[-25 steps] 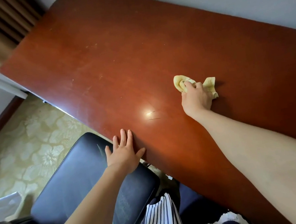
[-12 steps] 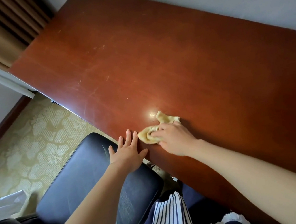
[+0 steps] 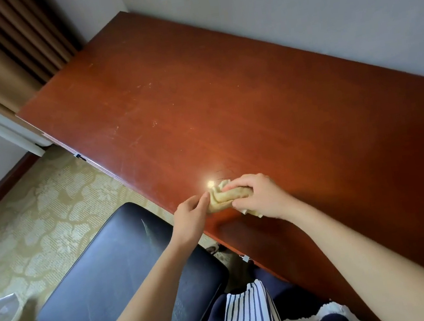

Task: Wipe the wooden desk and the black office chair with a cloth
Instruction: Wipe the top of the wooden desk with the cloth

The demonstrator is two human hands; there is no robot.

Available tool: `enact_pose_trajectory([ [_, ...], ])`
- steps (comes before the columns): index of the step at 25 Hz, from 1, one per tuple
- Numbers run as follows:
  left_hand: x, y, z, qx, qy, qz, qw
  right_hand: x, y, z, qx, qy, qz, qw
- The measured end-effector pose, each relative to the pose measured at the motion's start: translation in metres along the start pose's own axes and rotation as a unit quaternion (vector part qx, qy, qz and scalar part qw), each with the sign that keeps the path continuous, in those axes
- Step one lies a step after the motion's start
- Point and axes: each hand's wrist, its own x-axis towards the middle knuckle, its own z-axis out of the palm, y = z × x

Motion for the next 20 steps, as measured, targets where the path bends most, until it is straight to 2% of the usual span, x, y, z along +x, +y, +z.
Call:
enact_pose_trajectory([
  [3,-0.008,0.011,-0.009,-0.129,-0.007,0.008,0.992,-0.011,-0.007,0.006,0.184,-0.004,0.037,0.982],
  [6,-0.016,0.022,-0.019,-0.192,-0.041,0.047,0.979,-0.02,-0.005,0.009,0.357,0.086,0.088,0.926],
  [7,-0.019,0.025,-0.024,-0.223,-0.054,0.054,0.972,-0.023,-0.005,0.008,0.383,0.112,0.097,0.912],
  [9,-0.023,0.032,-0.034,-0.274,-0.082,0.062,0.956,-0.026,-0.002,0.008,0.347,0.129,0.097,0.924],
  [11,-0.025,0.038,-0.044,-0.308,-0.123,0.067,0.941,-0.03,-0.003,0.013,0.324,0.077,0.087,0.939],
  [14,-0.03,0.043,-0.052,-0.36,-0.202,0.056,0.909,-0.034,-0.014,0.028,0.37,-0.024,0.097,0.924],
  [16,-0.034,0.042,-0.057,-0.388,-0.235,0.038,0.89,-0.038,-0.021,0.036,0.393,-0.063,0.096,0.912],
  [18,-0.033,0.039,-0.061,-0.38,-0.22,0.025,0.898,-0.043,-0.026,0.039,0.415,-0.068,0.09,0.903],
  [20,-0.033,0.032,-0.062,-0.329,-0.158,0.011,0.931,-0.049,-0.029,0.039,0.439,-0.047,0.091,0.893],
])
